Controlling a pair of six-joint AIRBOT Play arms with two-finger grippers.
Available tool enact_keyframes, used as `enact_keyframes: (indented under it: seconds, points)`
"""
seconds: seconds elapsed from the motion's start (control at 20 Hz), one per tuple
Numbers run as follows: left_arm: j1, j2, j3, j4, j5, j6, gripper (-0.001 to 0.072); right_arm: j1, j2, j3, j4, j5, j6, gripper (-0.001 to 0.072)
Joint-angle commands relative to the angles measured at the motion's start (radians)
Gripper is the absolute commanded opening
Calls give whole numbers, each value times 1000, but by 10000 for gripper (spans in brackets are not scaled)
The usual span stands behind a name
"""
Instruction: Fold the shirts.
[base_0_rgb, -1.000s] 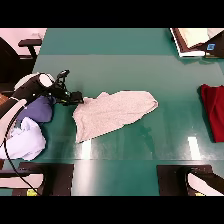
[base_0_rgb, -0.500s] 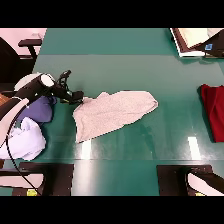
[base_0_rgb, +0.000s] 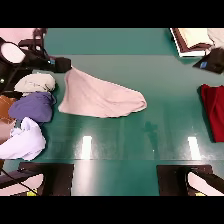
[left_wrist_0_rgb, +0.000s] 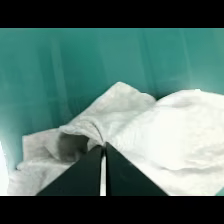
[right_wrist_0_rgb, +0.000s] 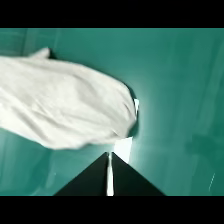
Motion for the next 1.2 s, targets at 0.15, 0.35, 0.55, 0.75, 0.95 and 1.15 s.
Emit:
enact_keyframes:
  seconds: [0.15, 0.35, 0.55, 0.75, 0.95, 1.15]
  points:
    - [0, 31, 10, 21, -84, 0, 20, 37, -181, -290, 13, -156, -23, 451]
    - [0, 31, -1, 23, -112, -1, 20, 166, -372, -278, 76, -328, -65, 449]
    - [0, 31, -1, 22, -114, -1, 20, 251, -591, -116, 165, -351, -96, 449]
    - [0, 31, -1, 22, -113, -1, 20, 303, -746, 47, 165, -348, -95, 447]
    - [0, 31, 0, 22, -113, -1, 20, 328, -835, 174, 158, -256, -95, 360]
    - [0, 44, 1, 14, -112, -1, 19, 338, -846, 245, 158, -212, -98, 14]
